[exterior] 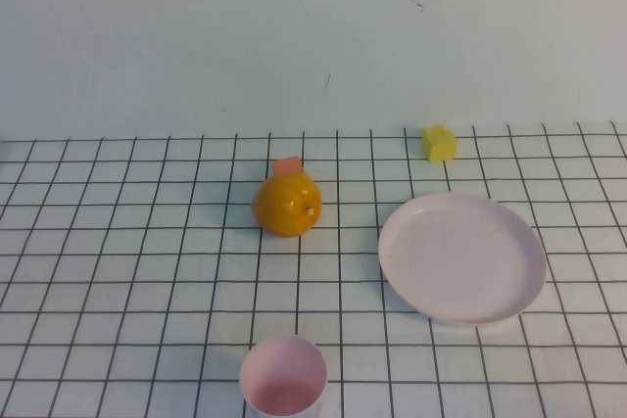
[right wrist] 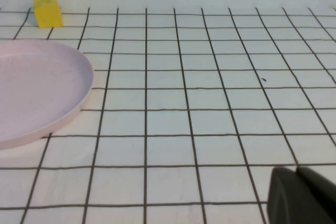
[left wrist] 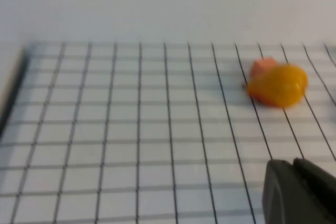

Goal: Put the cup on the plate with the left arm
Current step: Pick up the cup from the table

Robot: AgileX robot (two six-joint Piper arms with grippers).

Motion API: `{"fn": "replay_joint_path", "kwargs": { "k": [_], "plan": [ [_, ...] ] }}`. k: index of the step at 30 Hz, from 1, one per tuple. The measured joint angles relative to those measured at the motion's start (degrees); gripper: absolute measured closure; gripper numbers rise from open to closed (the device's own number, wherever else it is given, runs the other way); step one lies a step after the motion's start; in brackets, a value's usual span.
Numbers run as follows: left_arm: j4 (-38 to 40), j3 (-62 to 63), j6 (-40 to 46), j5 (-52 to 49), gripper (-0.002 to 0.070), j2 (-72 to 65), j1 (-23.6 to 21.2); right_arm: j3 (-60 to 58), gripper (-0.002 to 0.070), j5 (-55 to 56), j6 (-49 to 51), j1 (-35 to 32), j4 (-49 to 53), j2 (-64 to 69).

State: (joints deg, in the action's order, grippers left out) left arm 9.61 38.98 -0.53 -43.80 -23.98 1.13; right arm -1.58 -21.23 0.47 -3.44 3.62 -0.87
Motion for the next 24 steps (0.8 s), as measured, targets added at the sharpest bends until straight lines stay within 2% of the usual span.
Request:
{"fn": "replay_joint_path", "kwargs": {
  "k": [3,8,14,21,24],
  "plan": [
    [8.18,2.53,8.88,-10.35,0.0678,-6.64,0.0,0.0,0.0678,0.0,0.0,0.0,0.0,0.0],
    [17.46,3.33,17.22,-19.04,0.0678,-16.26,0.0,0.0,0.0678,0.0,0.0,0.0,0.0,0.0],
    [21.69,3.33,19.16,-20.32,0.0677,-22.04,0.0,0.0,0.0678,0.0,0.0,0.0,0.0,0.0],
    [30.12,3.33,23.87,-20.15,0.0678,-26.73,0.0,0.0,0.0678,0.0,0.0,0.0,0.0,0.0],
    [30.86,3.33,24.36,-17.44,0.0678,-29.68,1.4,0.0,0.0678,0.0,0.0,0.0,0.0,0.0]
  ]
}}
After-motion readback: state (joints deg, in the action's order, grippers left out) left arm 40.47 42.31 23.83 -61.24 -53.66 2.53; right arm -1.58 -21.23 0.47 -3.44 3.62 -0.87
